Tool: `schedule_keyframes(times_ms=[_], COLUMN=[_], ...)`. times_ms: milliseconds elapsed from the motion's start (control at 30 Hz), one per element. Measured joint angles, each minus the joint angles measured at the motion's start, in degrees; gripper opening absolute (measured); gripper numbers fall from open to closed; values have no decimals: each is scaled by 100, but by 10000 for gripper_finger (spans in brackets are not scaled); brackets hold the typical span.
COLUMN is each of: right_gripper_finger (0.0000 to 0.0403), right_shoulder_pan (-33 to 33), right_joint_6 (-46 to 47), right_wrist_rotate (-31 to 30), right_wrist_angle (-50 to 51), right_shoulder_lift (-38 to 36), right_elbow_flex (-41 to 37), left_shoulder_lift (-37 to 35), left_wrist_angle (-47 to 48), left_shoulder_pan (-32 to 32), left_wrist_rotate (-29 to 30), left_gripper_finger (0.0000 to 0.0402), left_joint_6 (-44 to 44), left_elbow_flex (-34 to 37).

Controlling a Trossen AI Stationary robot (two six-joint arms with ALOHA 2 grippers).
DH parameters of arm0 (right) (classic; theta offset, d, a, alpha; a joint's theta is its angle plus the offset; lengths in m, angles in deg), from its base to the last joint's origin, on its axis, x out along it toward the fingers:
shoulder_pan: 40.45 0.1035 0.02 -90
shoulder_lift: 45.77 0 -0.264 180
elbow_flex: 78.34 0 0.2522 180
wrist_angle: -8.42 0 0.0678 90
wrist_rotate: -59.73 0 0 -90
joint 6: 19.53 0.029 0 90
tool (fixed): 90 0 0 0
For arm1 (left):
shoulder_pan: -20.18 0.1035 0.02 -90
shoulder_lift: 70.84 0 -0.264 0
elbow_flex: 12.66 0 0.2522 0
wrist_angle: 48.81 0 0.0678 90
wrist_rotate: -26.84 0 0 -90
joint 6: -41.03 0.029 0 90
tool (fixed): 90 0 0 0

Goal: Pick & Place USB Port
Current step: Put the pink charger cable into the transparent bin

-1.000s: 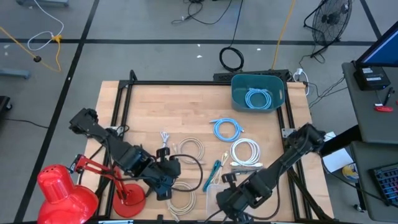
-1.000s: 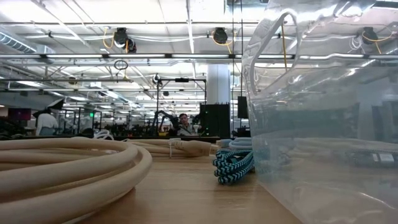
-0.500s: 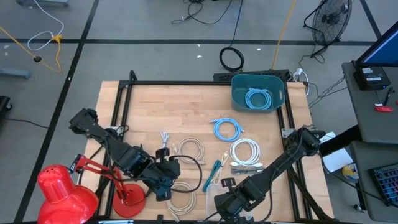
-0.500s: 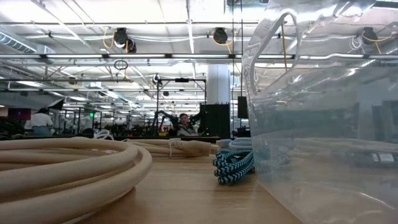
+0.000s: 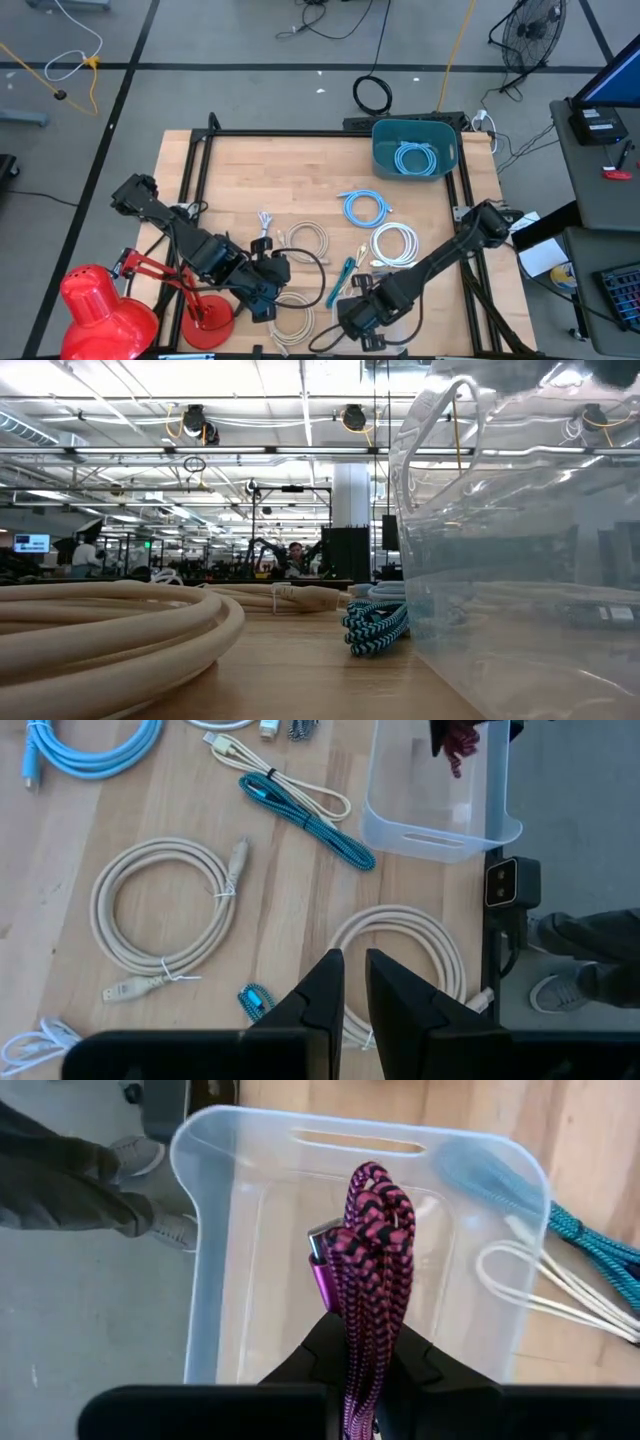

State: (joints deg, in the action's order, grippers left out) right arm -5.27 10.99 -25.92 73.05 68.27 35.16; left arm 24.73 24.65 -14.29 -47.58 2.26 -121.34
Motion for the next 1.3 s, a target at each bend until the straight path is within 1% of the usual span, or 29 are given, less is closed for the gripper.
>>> schedule_keyframes(times_ms=[167, 500, 700, 800, 1067, 1300], right_gripper_finger=[15, 15, 16, 16, 16, 16], right_shoulder_pan=[-31, -90, -112, -137, -136, -143], right_joint_6=[-13, -89, -142, -143, -164, -188], right_wrist_rotate=[46, 21, 30, 115, 191, 69], right_wrist_angle=[-25, -187, -195, -377, -331, -59], right_shoulder_lift=[2, -2, 131, 265, 527, 529], right_elbow_flex=[-249, -260, -268, -249, -260, -262], left_shoulder_lift=[0, 0, 0, 0, 0, 0], left_wrist_angle=[1, 2, 2, 0, 1, 2], left_shoulder_pan=[-69, -128, -128, -128, -200, -253], left_wrist_rotate=[1, 2, 2, 2, 9, 74], left_gripper_finger=[46, 46, 46, 46, 46, 46], left_joint_6=[-58, -95, -146, -187, -290, -387], left_elbow_flex=[0, 0, 0, -2, -4, -4])
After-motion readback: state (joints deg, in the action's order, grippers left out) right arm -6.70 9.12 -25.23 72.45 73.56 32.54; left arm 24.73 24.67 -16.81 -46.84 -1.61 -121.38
